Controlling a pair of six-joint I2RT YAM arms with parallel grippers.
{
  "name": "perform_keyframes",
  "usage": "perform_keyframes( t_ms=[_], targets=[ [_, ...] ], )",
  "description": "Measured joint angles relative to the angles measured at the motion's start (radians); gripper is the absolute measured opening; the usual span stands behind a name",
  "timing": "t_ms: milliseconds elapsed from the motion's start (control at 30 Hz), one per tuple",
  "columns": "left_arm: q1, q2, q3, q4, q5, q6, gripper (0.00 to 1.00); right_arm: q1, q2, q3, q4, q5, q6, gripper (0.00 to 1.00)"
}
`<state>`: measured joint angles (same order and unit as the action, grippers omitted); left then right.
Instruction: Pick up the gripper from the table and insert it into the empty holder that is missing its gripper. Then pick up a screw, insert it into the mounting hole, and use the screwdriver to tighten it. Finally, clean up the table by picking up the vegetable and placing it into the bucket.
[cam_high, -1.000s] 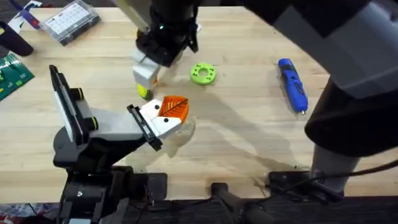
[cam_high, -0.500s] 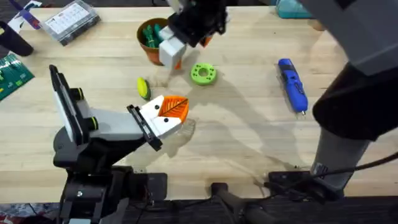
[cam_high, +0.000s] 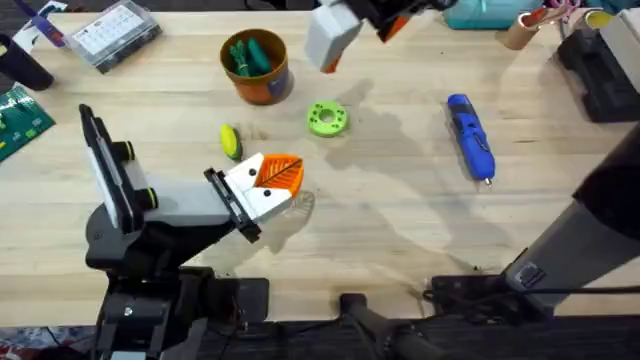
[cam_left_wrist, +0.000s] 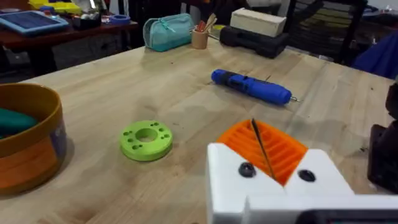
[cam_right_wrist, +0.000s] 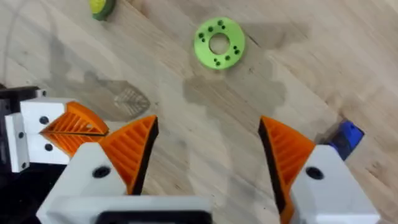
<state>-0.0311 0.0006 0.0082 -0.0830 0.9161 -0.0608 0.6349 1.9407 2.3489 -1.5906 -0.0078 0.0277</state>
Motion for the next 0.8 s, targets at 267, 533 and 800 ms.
perform_keyframes(
  t_ms=[267, 533, 800],
  targets=[
    [0.000, 0.000, 0.000, 0.000, 0.000, 0.000, 0.017, -0.036, -0.045, 0.000, -0.023, 0.018, 0.002, 0.987],
    [0.000, 0.000, 0.000, 0.000, 0.000, 0.000, 0.017, -0.062, -0.120, -0.004, -0.026, 0.070, 0.023, 0.987],
    [0.000, 0.000, 0.000, 0.000, 0.000, 0.000, 0.017, -0.090, -0.281, -0.186, -0.021, 0.113, 0.063, 0.987]
  ],
)
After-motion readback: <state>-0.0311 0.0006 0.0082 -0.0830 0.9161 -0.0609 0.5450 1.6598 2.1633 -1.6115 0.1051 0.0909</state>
